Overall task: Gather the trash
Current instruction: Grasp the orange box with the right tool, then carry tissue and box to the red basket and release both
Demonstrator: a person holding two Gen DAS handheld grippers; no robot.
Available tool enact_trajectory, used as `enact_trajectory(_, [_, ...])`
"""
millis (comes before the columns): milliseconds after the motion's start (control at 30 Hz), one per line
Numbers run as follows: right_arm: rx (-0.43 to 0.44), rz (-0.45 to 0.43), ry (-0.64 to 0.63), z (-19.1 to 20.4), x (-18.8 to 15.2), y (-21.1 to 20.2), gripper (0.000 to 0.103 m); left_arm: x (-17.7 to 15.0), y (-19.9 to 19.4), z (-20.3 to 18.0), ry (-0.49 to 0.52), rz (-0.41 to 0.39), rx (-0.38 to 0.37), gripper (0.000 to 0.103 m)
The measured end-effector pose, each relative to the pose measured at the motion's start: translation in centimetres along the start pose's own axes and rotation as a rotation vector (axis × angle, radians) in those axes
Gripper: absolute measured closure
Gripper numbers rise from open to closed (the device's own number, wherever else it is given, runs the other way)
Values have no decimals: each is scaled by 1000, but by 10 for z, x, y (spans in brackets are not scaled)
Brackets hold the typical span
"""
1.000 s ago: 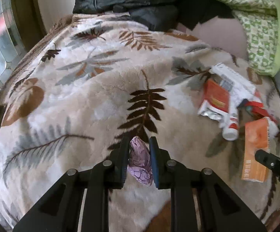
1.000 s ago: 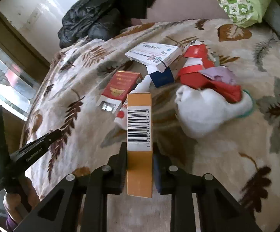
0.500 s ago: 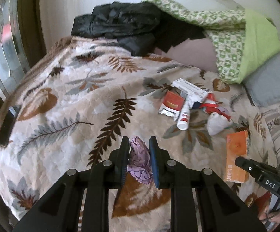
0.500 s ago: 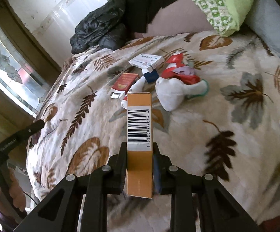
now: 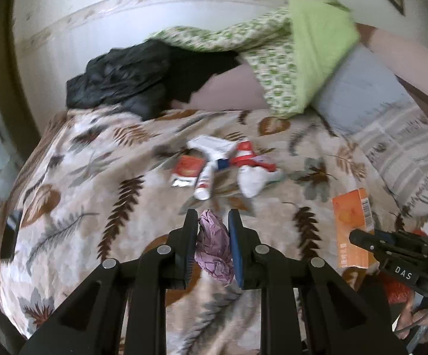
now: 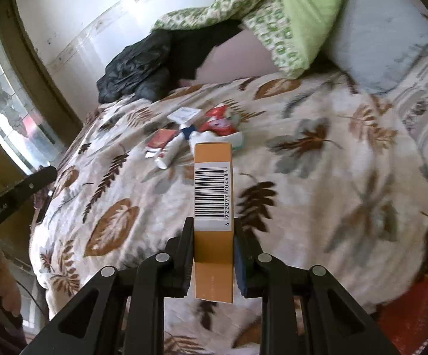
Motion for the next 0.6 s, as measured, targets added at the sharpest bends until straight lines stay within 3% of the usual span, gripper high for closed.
enact_trajectory(433, [-87,-90,74,-66,-10,-57,79,15,5,-104,159,0,-102,83])
enact_trajectory(600, [-132,-125,160,-111,-15,-83,79,22,9,-147,226,0,-152,83])
Point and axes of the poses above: each gripper's, at about its wrist camera, not at the fingertips, and y roughly the way its jaws point, z to its left, x to its top, the point moved 8 cm from there along y, roughly the way its jaws point, and after that the axes turned 9 degrees about y, right-handed, at the moved point
